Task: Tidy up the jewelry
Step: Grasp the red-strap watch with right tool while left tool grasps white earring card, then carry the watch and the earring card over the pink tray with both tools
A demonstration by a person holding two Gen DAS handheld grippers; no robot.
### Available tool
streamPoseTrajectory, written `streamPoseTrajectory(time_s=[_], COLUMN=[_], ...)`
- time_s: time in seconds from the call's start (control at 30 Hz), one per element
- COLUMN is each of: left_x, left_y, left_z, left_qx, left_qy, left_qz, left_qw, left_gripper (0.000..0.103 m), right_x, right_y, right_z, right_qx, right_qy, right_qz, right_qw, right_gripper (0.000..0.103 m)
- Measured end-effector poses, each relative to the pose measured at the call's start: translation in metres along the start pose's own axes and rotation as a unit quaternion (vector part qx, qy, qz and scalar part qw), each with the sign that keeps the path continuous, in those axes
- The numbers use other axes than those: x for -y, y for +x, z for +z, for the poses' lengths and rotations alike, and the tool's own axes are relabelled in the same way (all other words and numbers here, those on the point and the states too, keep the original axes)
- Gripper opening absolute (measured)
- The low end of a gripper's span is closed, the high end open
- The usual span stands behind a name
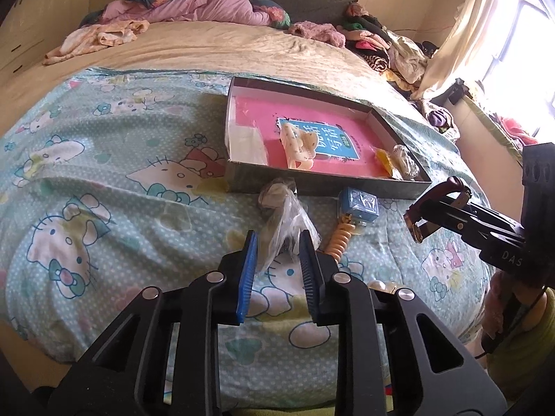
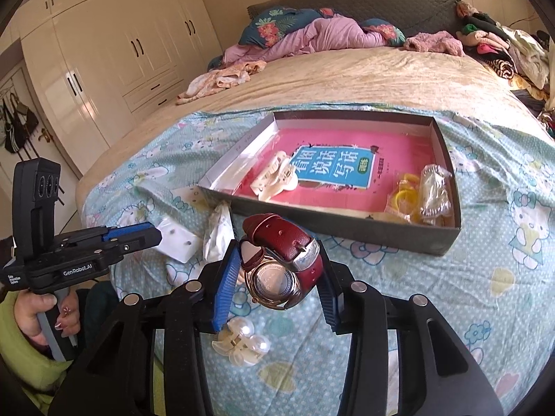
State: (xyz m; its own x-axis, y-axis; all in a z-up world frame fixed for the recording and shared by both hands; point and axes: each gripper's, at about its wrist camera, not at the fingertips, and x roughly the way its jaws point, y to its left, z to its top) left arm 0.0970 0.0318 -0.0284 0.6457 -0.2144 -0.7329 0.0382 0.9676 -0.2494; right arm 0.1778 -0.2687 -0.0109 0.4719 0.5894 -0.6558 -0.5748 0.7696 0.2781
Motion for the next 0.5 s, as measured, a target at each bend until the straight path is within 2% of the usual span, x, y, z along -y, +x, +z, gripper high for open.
streamPoseTrajectory(time_s=[0.13,0.2,0.33,0.5], left_x=[-0.0029,-0.0060,-0.0093,-0.0080], left_y=[0.0084,0.0117,0.0115,0.0111], left_z=[-0.0033,-0.0058,-0.0051,-0.0015], left_qx=[-0.012,-0.017,-0.016,-0.011], left_qy=[-0.005,-0.011,-0.017,-0.016], left_qz=[0.002,0.003,-0.001,-0.007], left_qw=[0.9999,0.9998,0.9997,0.9998], left_gripper=[0.012,0.007,0.001,0.000], right_x=[0.0028,0.0046,0.0081,0.0106], right_y=[-0.0004,0.0004,0.0019,0.0016], right_z=[0.0029,0.0030,0.0030,0.0034], right_qx=[0.006,0.006,0.006,0.009], right_qy=[0.002,0.004,0.010,0.014], right_qz=[-0.001,-0.001,-0.002,-0.004], right_qw=[1.000,1.000,1.000,1.000], right_gripper=[0.040,0.040,0.040,0.040])
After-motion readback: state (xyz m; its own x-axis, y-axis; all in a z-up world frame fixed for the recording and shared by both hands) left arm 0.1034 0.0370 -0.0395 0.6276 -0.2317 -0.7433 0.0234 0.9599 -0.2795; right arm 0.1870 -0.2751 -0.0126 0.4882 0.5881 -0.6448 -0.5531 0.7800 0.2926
